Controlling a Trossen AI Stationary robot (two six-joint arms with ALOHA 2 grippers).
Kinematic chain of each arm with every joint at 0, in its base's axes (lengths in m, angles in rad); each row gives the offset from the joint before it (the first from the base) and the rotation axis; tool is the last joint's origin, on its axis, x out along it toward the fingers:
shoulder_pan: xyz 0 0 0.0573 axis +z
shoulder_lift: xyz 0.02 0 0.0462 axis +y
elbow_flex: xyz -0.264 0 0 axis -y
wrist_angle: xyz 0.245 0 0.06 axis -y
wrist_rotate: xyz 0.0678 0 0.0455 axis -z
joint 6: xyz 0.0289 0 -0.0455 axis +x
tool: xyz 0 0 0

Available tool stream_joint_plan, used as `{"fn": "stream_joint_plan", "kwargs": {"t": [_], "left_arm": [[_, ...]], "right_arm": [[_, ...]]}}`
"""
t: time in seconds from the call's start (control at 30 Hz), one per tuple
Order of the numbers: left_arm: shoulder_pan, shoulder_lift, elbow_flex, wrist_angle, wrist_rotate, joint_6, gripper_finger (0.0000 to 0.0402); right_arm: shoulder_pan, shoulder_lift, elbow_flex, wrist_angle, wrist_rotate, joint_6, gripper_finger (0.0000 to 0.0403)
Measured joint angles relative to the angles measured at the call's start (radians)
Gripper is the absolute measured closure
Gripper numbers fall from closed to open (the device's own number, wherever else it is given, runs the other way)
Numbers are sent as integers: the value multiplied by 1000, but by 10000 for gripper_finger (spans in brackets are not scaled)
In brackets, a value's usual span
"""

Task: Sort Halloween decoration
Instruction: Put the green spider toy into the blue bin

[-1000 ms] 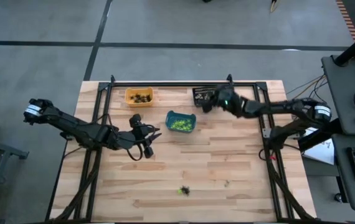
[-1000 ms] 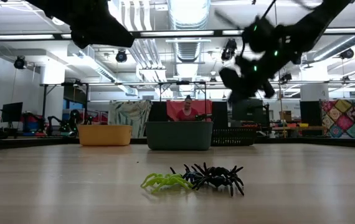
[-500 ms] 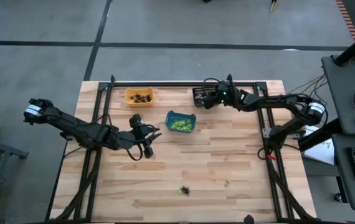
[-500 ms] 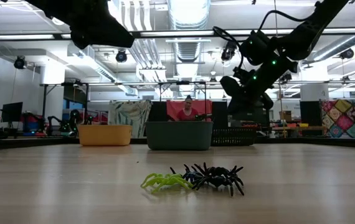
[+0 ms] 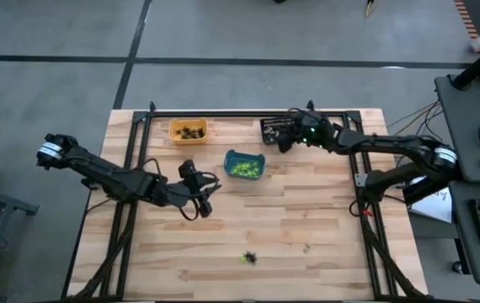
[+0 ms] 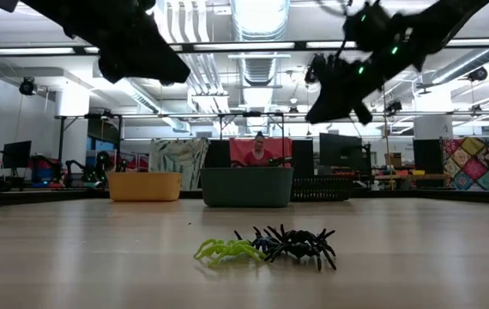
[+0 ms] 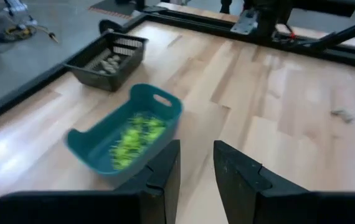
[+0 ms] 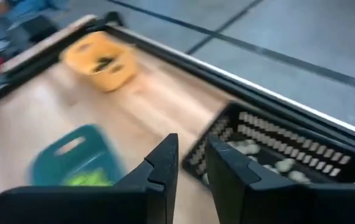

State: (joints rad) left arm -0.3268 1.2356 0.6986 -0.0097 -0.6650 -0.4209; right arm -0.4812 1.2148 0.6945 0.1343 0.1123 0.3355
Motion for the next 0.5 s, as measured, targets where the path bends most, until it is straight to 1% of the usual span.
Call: {"fn": "stream_joint_plan", "kwargs": {"t": [0.13,0.27,0.37,0.43,0.5], "left_arm": [[-33,56,0,59,-28,-82,323],[-93,127,0,180,-31,-95,323],[-142,182,1,256,-29,-93,323],[-173,217,1,265,-19,-103,323],[-205,249,1,272,11,-119,323]], "right_arm": [[109,-119,0,-118,-16,-14,335],[253,-210,0,-234,-16,10,333],[366,-248,0,-284,-16,35,335],[443,-259,0,-289,-16,52,335],[521,-259,0,-277,-15,60,333]]}}
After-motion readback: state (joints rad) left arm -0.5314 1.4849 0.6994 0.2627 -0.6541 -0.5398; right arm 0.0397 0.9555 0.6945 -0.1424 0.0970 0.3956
